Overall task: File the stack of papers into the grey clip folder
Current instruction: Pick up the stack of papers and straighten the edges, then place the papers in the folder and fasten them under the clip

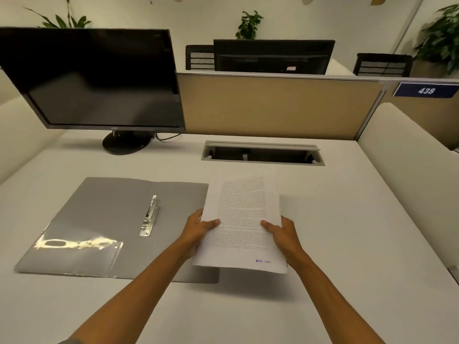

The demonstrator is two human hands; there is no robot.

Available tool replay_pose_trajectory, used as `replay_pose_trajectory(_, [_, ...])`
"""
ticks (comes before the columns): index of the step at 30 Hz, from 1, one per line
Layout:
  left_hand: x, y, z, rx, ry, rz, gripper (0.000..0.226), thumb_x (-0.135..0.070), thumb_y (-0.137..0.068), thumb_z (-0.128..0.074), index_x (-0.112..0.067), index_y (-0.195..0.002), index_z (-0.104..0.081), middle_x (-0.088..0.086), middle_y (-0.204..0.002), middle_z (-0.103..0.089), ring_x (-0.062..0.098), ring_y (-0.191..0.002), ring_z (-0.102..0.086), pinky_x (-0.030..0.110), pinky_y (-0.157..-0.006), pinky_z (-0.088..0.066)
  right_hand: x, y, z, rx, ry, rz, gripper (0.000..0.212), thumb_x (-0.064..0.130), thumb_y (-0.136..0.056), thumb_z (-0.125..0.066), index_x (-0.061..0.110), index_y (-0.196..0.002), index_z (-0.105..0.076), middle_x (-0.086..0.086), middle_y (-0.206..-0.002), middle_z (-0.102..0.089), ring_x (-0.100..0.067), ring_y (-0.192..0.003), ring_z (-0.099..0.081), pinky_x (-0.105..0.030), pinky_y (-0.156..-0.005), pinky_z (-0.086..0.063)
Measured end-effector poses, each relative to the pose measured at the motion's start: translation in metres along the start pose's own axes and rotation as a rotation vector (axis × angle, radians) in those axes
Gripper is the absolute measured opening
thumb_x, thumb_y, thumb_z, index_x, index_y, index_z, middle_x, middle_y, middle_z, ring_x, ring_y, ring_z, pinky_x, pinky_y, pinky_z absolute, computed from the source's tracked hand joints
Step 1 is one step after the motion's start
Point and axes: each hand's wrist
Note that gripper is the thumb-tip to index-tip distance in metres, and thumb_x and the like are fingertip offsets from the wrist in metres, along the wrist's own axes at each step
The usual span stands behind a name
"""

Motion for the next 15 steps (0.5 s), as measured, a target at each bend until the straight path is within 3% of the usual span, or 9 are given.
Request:
replay_pose_trajectory(3, [0.010, 0.000, 0.026, -0.035, -0.013, 0.048, 0.039, -0.016, -0.083, -0.068, -0.014, -0.119, -0.052, 0.008, -0.118, -0.064, 0.026, -0.096, -0.066, 0.040, -0.080, -0.057, -0.007, -0.002, -0.022, 0.042, -0.028, -0.016, 0.027, 0.021, -0.091, -0.062, 0.019, -0.118, -0.063, 0.000, -0.111, -0.071, -0.020, -0.093, -0.071, -0.039, -0.080, -0.060])
replay_pose_trajectory(6, [0.013, 0.000, 0.051, -0.101, -0.072, 0.053, 0.035, -0.019, -0.084, -0.067, -0.018, -0.115, -0.050, 0.003, -0.112, -0.061, 0.019, -0.087, -0.064, 0.029, -0.067, -0.053, -0.010, -0.001, -0.046, 0.075, -0.062, -0.016, 0.027, 0.019, -0.091, -0.062, 0.019, -0.117, -0.064, 0.001, -0.110, -0.071, -0.019, -0.093, -0.071, -0.039, -0.080, -0.060])
replay_pose_trajectory(8, [0.015, -0.002, 0.067, -0.197, -0.145, 0.030, 0.032, -0.022, -0.086, -0.065, -0.018, -0.115, -0.051, 0.002, -0.110, -0.058, 0.018, -0.086, -0.061, 0.026, -0.065, -0.049, -0.012, 0.000, -0.060, 0.084, -0.085, -0.017, 0.024, 0.019, -0.091, -0.062, 0.021, -0.115, -0.064, 0.002, -0.109, -0.072, -0.019, -0.092, -0.072, -0.036, -0.077, -0.060])
replay_pose_trajectory(15, [0.026, -0.011, 0.132, -0.506, -0.470, -0.163, 0.019, -0.028, -0.089, -0.061, -0.018, -0.105, -0.058, 0.009, -0.098, -0.069, 0.022, -0.072, -0.068, 0.041, -0.076, -0.059, -0.019, -0.002, -0.099, 0.093, -0.079, -0.036, 0.020, 0.020, -0.090, -0.062, 0.026, -0.110, -0.063, 0.004, -0.107, -0.071, -0.019, -0.091, -0.072, -0.027, -0.068, -0.059])
Point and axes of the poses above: each hand's wrist, its own y-axis away from the middle knuckle, its own z-axis out of the back of the hand, x = y × z
